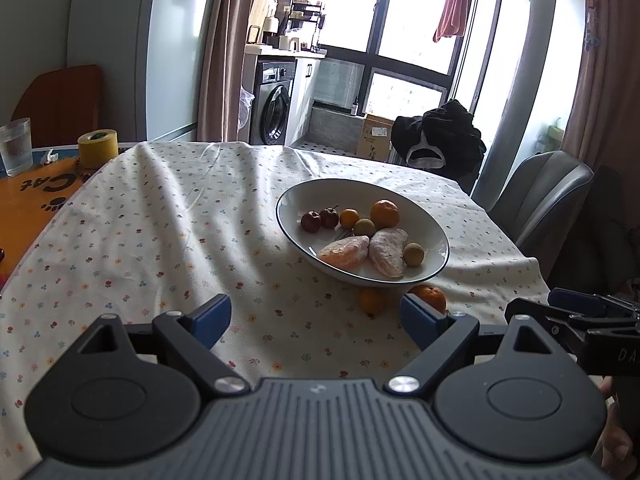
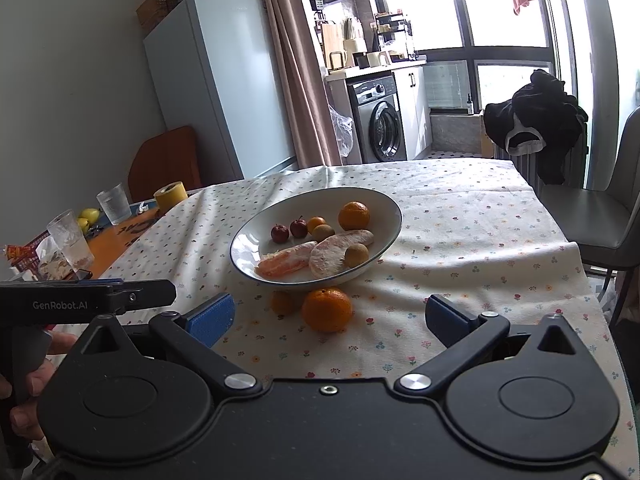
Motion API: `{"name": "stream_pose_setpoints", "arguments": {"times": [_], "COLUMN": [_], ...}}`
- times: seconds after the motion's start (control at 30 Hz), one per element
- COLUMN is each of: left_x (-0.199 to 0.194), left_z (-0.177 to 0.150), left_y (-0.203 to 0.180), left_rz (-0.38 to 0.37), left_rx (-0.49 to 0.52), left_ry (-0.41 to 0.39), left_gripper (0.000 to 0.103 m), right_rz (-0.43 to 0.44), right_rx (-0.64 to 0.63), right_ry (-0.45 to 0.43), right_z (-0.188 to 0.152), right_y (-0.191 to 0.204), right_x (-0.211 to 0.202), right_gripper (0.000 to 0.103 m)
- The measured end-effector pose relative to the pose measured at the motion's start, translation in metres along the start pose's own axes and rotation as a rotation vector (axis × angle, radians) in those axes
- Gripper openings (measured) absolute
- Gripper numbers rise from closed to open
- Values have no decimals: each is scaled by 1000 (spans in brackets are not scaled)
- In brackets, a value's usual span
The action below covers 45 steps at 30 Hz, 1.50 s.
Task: Organize fruits
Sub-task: 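Withdraw both open tools from the bowl toward the remaining fruit, then grasp a small mandarin with the left tool while the right tool grasps a large mandarin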
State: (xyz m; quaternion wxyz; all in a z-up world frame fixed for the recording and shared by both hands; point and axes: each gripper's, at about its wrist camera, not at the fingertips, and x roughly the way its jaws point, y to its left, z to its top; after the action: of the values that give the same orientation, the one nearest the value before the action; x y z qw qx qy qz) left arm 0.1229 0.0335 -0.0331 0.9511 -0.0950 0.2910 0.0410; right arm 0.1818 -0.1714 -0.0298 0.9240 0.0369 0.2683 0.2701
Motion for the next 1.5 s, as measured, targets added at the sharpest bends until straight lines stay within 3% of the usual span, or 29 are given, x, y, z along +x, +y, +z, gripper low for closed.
{"name": "stream_pose_setpoints", "arguments": {"times": [0.37,0.43,0.57,0.73,0.9,1.07,1.5], "left_x": [14,19,28,39,49,59,79], "left_z": [-4,-5,-8,-10,-11,-11,-11], "left_y": [1,2,2,1,-3,-6,-1], "left_rz": [-8,3,7,-2,-26,-48,-61], "left_rx": [3,-3,11,17,31,35,14], "left_ry": [31,43,55,80,93,103,133], "left_gripper": [90,90,89,89,87,81,66], "right_rz": [-1,-2,3,16,30,38,60], "right_rx": [8,13,25,24,21,29,27], "right_ry": [27,42,75,95,113,129,158], "right_z": [-4,-6,-9,-11,-10,-10,-5], "right_y": [-4,-6,-10,-10,-8,-10,-8], "right_x": [11,16,26,36,47,57,81], "right_gripper": [102,100,83,83,75,66,63]}}
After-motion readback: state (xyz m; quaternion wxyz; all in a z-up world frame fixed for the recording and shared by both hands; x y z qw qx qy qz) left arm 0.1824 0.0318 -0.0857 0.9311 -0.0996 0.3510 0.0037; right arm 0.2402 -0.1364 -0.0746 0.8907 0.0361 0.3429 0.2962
